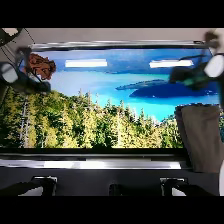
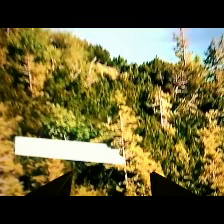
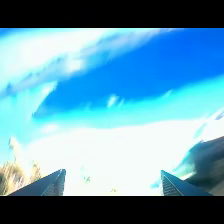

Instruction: Fold the shirts.

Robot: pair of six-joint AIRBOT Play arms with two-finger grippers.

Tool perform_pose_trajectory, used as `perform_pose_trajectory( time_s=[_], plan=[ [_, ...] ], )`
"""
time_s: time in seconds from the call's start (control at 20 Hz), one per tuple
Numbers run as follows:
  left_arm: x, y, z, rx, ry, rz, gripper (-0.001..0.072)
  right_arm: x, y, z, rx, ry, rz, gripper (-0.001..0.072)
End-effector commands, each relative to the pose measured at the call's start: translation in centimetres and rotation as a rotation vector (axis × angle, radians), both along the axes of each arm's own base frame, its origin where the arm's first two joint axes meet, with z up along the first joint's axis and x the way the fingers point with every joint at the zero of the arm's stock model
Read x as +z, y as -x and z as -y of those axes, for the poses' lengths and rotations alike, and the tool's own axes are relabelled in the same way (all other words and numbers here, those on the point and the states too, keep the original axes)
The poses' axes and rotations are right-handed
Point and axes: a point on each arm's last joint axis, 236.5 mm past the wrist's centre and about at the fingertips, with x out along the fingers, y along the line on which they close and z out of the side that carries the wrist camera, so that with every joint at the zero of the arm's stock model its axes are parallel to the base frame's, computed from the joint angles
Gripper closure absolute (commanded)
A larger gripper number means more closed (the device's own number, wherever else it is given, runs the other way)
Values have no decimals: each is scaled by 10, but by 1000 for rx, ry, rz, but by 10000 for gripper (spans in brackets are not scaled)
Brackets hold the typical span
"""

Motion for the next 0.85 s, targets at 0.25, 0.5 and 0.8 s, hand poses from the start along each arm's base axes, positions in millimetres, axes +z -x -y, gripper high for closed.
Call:
perform_pose_trajectory(
  time_s=[0.25, 0.5, 0.8],
  plan=[
    [-62, 66, 26, 8, 39, -148, 110, -99, 32, -89, 162, -32, -386, 19],
    [-62, 66, 26, 8, 39, -150, 110, -99, 30, -89, 162, -33, -378, 19],
    [-62, 66, 26, 8, 39, -150, 110, -99, 30, -89, 162, -33, -378, 19]
  ],
)
